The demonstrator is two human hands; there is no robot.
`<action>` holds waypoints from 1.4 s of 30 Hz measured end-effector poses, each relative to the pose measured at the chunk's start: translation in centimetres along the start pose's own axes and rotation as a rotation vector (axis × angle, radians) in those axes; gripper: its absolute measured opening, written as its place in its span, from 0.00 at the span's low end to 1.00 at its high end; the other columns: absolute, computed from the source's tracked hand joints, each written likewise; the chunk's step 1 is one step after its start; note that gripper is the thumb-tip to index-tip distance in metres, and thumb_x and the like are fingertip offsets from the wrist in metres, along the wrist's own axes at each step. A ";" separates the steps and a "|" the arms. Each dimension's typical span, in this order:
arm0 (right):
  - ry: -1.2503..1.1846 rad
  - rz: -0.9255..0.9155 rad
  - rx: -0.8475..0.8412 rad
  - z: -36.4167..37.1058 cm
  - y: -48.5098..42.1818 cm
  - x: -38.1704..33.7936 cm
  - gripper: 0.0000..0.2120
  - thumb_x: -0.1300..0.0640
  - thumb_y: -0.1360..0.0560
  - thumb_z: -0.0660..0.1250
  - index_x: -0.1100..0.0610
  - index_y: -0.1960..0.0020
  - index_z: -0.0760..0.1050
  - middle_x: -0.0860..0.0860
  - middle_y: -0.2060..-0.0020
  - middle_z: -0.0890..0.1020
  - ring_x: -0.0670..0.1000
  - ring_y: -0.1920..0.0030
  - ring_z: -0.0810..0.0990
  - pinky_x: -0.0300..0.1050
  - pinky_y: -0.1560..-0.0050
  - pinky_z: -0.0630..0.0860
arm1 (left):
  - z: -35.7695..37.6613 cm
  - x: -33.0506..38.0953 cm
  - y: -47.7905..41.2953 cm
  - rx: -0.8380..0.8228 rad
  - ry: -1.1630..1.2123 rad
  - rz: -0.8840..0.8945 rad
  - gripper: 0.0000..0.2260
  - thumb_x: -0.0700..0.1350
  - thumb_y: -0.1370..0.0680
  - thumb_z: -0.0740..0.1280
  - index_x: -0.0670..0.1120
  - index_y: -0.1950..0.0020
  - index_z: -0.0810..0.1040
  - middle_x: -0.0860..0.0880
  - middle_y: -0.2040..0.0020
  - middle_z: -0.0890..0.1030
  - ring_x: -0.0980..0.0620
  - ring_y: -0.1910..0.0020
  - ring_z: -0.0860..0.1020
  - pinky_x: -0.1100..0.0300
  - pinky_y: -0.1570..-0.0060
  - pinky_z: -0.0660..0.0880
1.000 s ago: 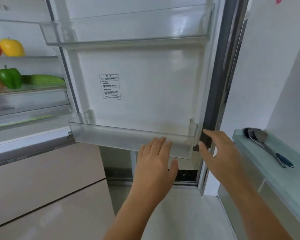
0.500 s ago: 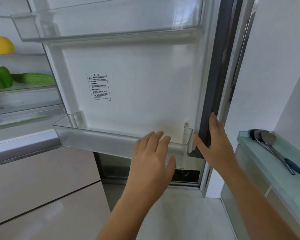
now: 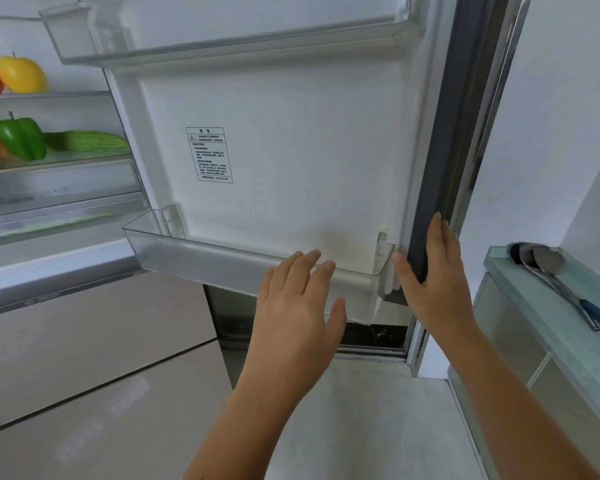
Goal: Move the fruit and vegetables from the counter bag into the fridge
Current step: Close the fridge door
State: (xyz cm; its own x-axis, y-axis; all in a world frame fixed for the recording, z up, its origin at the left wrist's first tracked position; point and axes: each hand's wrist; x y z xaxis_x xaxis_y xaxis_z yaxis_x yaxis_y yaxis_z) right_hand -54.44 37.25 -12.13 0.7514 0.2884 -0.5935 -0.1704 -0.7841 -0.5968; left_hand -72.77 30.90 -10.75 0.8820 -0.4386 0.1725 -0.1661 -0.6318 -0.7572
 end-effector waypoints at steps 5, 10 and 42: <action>-0.005 0.011 0.038 -0.5 2.8 -2.4 0.39 0.38 0.29 0.54 0.54 0.25 0.46 0.57 0.26 0.53 0.55 0.27 0.52 0.48 0.32 0.55 | -2.7 -0.8 2.1 -0.002 0.021 -0.032 0.18 0.48 0.27 0.58 0.40 0.42 0.77 0.41 0.42 0.78 0.40 0.41 0.74 0.45 0.41 0.69; 0.004 0.027 0.061 -0.6 6.1 -5.0 0.40 0.38 0.29 0.56 0.55 0.25 0.45 0.58 0.26 0.52 0.56 0.27 0.51 0.47 0.32 0.53 | -5.7 -1.2 4.7 -0.031 -0.002 -0.056 0.19 0.49 0.27 0.58 0.40 0.42 0.77 0.41 0.42 0.78 0.41 0.42 0.75 0.47 0.41 0.69; -0.025 -0.107 -0.191 1.8 27.5 -27.4 0.41 0.43 0.29 0.65 0.56 0.25 0.48 0.59 0.25 0.43 0.61 0.28 0.47 0.60 0.32 0.58 | -23.7 -7.5 24.6 0.018 -0.299 -0.352 0.17 0.47 0.27 0.59 0.39 0.45 0.77 0.40 0.44 0.78 0.38 0.42 0.75 0.40 0.45 0.72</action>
State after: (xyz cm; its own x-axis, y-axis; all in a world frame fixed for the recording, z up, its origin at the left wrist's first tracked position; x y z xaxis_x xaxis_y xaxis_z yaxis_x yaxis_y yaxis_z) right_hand -80.89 8.74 -13.27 0.7422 0.3876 -0.5466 0.0354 -0.8372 -0.5457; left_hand -93.90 3.50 -15.76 0.9723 0.0060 0.2336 0.1716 -0.6970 -0.6962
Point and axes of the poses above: each hand's wrist, its own y-axis away from the middle knuckle, its own z-axis out of the palm, x = y × z
